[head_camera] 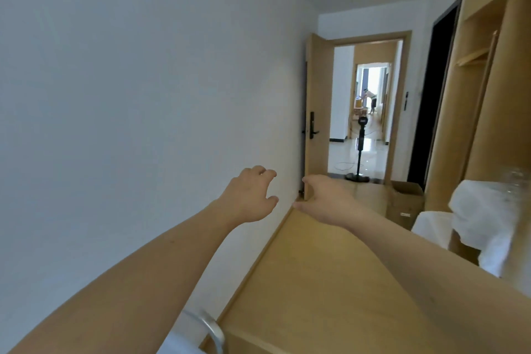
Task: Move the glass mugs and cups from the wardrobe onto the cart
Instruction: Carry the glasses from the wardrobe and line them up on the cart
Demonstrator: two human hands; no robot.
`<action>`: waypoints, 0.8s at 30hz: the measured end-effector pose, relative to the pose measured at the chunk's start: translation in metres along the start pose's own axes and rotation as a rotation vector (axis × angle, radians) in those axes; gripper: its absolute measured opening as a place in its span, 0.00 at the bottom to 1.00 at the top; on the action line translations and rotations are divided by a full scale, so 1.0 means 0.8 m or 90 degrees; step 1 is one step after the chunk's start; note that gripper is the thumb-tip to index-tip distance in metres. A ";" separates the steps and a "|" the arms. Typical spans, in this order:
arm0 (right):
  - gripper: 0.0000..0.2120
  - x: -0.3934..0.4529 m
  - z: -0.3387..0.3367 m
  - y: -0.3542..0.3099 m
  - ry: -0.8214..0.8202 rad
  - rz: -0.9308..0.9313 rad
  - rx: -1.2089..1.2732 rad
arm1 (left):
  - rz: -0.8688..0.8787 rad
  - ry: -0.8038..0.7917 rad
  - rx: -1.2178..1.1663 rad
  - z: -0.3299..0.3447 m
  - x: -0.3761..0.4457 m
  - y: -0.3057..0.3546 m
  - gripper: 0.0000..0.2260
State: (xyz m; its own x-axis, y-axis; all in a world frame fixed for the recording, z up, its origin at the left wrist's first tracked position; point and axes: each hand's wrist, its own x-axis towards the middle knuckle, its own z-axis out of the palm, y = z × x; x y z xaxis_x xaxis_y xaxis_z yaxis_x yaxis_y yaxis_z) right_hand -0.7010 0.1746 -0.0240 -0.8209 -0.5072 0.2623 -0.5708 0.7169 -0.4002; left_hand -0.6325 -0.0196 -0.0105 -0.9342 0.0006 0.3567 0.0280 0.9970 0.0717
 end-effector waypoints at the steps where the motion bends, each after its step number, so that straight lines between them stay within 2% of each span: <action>1: 0.37 0.002 -0.006 0.013 0.006 0.017 -0.006 | 0.019 -0.005 0.002 0.006 0.014 0.009 0.28; 6: 0.32 0.022 -0.027 0.078 0.042 0.068 -0.041 | 0.088 -0.011 -0.023 0.036 0.090 0.055 0.25; 10: 0.38 0.049 -0.050 0.139 0.060 0.096 -0.045 | 0.121 -0.024 -0.035 0.066 0.156 0.091 0.26; 16: 0.36 0.116 -0.074 0.230 0.113 0.124 -0.024 | 0.174 -0.024 -0.013 0.112 0.274 0.136 0.26; 24: 0.38 0.198 -0.084 0.344 0.092 0.148 -0.069 | 0.202 -0.029 -0.029 0.179 0.406 0.177 0.26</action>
State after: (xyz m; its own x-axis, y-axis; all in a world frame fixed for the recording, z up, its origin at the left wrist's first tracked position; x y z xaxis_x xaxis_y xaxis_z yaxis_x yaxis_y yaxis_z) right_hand -0.9893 0.3235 -0.0334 -0.9188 -0.2560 0.3004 -0.3596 0.8567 -0.3699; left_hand -0.9830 0.1329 -0.0182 -0.8911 0.3152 0.3265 0.3351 0.9422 0.0050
